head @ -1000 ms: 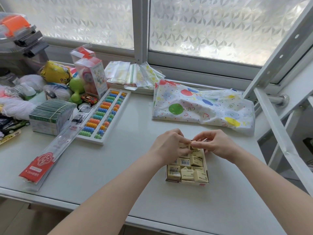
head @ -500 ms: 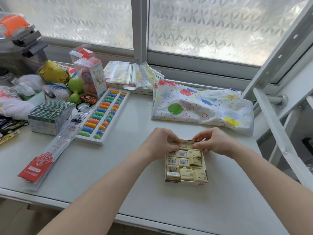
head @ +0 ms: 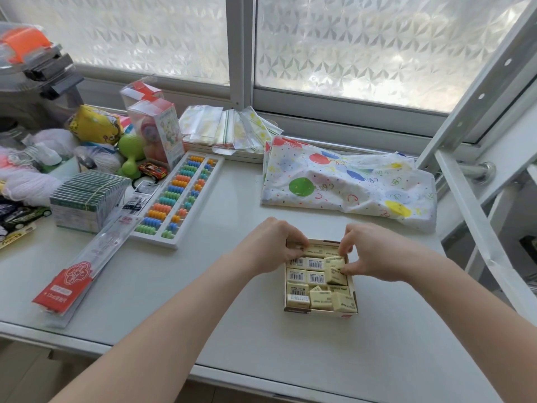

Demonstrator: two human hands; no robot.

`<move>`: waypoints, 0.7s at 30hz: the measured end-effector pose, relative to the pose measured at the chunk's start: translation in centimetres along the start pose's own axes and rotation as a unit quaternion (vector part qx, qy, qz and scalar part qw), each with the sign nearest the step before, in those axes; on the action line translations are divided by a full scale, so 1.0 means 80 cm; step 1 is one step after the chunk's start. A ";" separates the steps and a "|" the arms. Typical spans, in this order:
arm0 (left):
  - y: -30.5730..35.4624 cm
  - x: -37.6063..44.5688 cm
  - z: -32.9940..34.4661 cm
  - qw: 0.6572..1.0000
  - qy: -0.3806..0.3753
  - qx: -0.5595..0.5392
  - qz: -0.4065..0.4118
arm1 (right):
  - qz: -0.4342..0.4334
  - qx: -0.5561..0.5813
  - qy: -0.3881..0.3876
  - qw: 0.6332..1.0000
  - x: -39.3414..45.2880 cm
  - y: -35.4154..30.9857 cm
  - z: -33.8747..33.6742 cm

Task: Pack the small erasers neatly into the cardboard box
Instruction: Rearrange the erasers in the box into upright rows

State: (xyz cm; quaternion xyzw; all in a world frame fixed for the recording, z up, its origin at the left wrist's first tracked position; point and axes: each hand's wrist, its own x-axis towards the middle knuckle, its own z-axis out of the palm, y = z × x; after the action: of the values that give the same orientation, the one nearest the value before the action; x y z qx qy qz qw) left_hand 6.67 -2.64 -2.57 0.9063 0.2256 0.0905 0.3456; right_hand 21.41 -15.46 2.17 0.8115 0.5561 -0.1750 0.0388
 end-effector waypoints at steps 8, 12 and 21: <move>0.041 -0.026 0.018 0.980 0.168 -0.109 -0.008 | -0.036 0.134 0.079 0.987 -0.015 0.011 -0.013; 0.071 -0.030 0.025 0.850 0.060 -0.467 -0.237 | -0.024 0.284 0.208 0.936 -0.031 -0.001 -0.021; 0.076 -0.033 0.034 0.699 0.039 -0.660 -0.272 | 0.011 0.200 0.341 0.918 -0.046 -0.042 0.028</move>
State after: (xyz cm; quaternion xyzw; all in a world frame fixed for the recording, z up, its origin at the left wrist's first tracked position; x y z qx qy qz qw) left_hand 7.30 -9.49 -0.58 0.3405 0.3585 0.1538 0.8555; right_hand 16.63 -18.03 1.69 0.8190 0.4800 0.0052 -0.3144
